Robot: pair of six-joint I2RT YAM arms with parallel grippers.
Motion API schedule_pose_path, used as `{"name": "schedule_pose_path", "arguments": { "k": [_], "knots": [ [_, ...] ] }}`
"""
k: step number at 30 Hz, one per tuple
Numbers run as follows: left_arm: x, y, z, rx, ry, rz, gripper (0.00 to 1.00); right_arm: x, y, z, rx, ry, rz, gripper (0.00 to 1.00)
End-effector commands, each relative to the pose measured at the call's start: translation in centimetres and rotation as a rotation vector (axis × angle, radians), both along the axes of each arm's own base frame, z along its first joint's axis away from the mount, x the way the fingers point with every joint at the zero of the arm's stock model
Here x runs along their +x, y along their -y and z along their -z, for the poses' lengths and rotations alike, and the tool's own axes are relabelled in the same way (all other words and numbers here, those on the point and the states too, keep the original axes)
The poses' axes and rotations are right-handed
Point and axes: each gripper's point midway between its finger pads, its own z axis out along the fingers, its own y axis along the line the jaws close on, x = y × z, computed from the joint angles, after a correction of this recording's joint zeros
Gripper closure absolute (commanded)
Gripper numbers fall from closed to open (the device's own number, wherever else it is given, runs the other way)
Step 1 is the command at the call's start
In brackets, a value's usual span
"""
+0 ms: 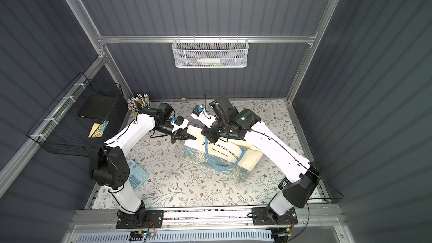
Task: Put away the canvas bag
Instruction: Press the canvas bag.
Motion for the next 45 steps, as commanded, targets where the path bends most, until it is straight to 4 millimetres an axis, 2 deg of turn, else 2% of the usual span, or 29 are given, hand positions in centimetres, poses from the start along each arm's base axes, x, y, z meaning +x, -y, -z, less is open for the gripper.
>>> {"name": "schedule_pose_path", "arguments": {
  "k": [1,5,7,8,9,10,14,15,16,20,23,24,25,26,32,34,35,37,40,45],
  "knots": [
    [-1.2,-0.5,0.0,0.009,-0.055,0.019,0.80,3.1,1.4,-4.5,0.116,0.128,0.124,1.00],
    [-1.6,-0.6,0.2,0.006,-0.052,0.015,0.68,4.4,2.7,-6.5,0.168,0.176,0.186,1.00],
    [-1.8,-0.7,0.6,0.012,-0.052,0.014,0.69,4.8,3.3,-7.5,0.191,0.194,0.205,1.00],
    [-1.9,-0.7,0.8,0.017,-0.051,0.012,0.79,4.9,3.5,-7.7,0.196,0.197,0.206,1.00],
    [-1.9,-0.8,1.0,0.024,-0.048,0.011,0.97,5.0,3.7,-7.8,0.194,0.197,0.211,1.00],
    [-1.8,-0.8,1.2,0.028,-0.045,0.008,1.00,5.1,3.8,-7.8,0.189,0.199,0.214,1.00],
    [-1.6,-0.8,1.9,0.052,-0.056,-0.002,1.00,5.4,4.6,-8.2,0.195,0.217,0.237,1.00],
    [-1.6,-0.8,1.9,0.055,-0.061,-0.003,0.94,5.4,4.7,-8.3,0.197,0.222,0.242,1.00],
    [-1.6,-0.8,2.0,0.058,-0.067,-0.004,0.79,5.6,5.0,-8.5,0.201,0.228,0.253,1.00],
    [-2.0,-0.9,2.3,0.057,-0.070,-0.006,0.72,6.2,6.1,-9.4,0.209,0.258,0.292,1.00],
    [-2.2,-1.0,2.6,0.067,-0.075,-0.015,0.72,6.6,7.0,-10.2,0.227,0.274,0.316,1.00],
    [-2.3,-1.1,2.8,0.071,-0.076,-0.016,0.75,6.6,7.1,-10.3,0.233,0.274,0.317,1.00],
    [-2.4,-1.1,2.9,0.074,-0.074,-0.016,0.85,6.7,7.2,-10.5,0.239,0.274,0.318,1.00],
    [-2.5,-1.2,3.1,0.080,-0.073,-0.016,1.00,6.7,7.2,-10.5,0.241,0.273,0.319,1.00],
    [-2.8,-1.4,3.7,0.096,-0.079,-0.022,1.00,6.7,7.3,-11.4,0.262,0.286,0.320,1.00],
    [-2.8,-1.3,4.0,0.099,-0.083,-0.031,0.80,6.6,7.3,-12.0,0.282,0.287,0.319,1.00],
    [-2.7,-1.3,4.1,0.102,-0.083,-0.040,0.76,6.6,7.2,-12.3,0.294,0.283,0.315,1.00],
    [-2.6,-1.3,4.6,0.115,-0.082,-0.054,0.71,6.4,7.0,-13.1,0.323,0.278,0.302,1.00],
    [-2.8,-1.1,6.3,0.171,-0.096,-0.084,0.65,5.9,6.7,-13.9,0.356,0.271,0.280,1.00],
    [-1.1,-0.6,7.3,0.226,-0.070,-0.203,0.64,4.5,5.4,-14.7,0.415,0.214,0.197,1.00]
  ]
}}
